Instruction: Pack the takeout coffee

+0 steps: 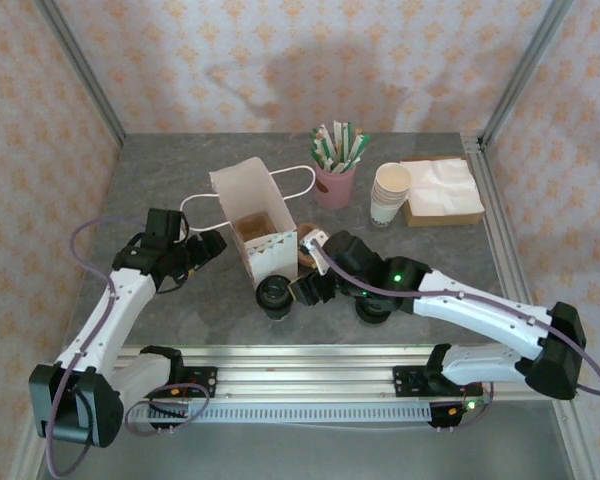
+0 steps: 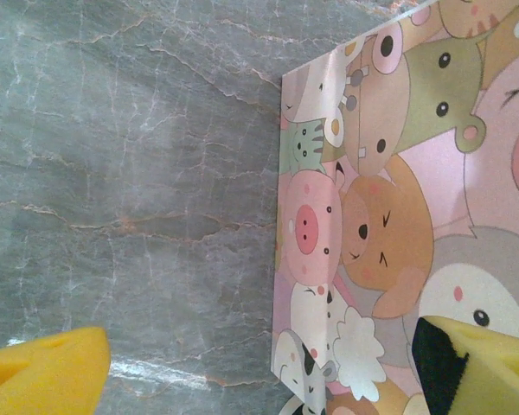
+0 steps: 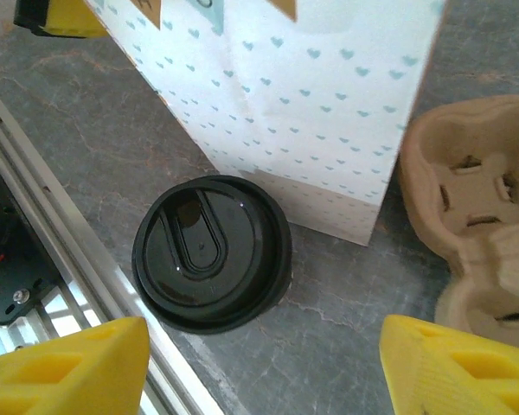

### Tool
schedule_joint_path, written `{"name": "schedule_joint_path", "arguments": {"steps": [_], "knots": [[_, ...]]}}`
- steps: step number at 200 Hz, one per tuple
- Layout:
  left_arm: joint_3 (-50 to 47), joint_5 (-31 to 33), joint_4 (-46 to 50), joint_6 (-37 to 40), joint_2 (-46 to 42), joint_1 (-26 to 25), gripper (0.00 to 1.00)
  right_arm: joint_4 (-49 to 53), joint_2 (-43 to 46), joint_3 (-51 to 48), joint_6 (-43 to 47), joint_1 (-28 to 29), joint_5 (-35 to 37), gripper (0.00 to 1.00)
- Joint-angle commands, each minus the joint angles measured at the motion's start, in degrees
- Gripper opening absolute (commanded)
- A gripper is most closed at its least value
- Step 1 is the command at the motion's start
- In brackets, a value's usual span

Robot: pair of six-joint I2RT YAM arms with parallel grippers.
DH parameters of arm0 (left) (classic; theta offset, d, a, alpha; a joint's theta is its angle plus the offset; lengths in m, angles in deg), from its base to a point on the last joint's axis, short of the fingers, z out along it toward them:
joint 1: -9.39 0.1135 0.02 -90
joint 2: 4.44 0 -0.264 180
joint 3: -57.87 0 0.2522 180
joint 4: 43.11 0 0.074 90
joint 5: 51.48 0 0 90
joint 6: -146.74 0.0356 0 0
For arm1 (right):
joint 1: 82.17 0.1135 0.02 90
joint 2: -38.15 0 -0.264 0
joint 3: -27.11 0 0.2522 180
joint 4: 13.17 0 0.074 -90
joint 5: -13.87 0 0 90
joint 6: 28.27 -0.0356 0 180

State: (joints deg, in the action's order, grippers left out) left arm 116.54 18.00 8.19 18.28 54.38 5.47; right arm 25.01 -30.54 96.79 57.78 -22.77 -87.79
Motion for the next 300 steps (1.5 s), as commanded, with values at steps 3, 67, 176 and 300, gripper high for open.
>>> {"name": "schedule_joint_path", "arguments": {"steps": [3,67,176,300], "knots": [[-1.53,1.38,2.79,0.60,-2.03,-0.21,0.92,-5.41,-3.58,0.29,0.63,2.78,1.33,0.72],[-1.49,1.85,3.40,-0.21,-3.14,-0.20,0.92,-3.72,-10.70,4.72,1.13,6.50,7.25,0.73],[-3.77,1.97,3.69,-0.65,-7.65,-0.21,0.93,-1.18,-17.70,10.44,-0.44,7.72,10.28,0.84],[-4.78,3.21,3.25,-0.76,-10.02,-0.20,0.93,5.14,-23.28,13.57,0.08,8.70,13.36,0.80]]}}
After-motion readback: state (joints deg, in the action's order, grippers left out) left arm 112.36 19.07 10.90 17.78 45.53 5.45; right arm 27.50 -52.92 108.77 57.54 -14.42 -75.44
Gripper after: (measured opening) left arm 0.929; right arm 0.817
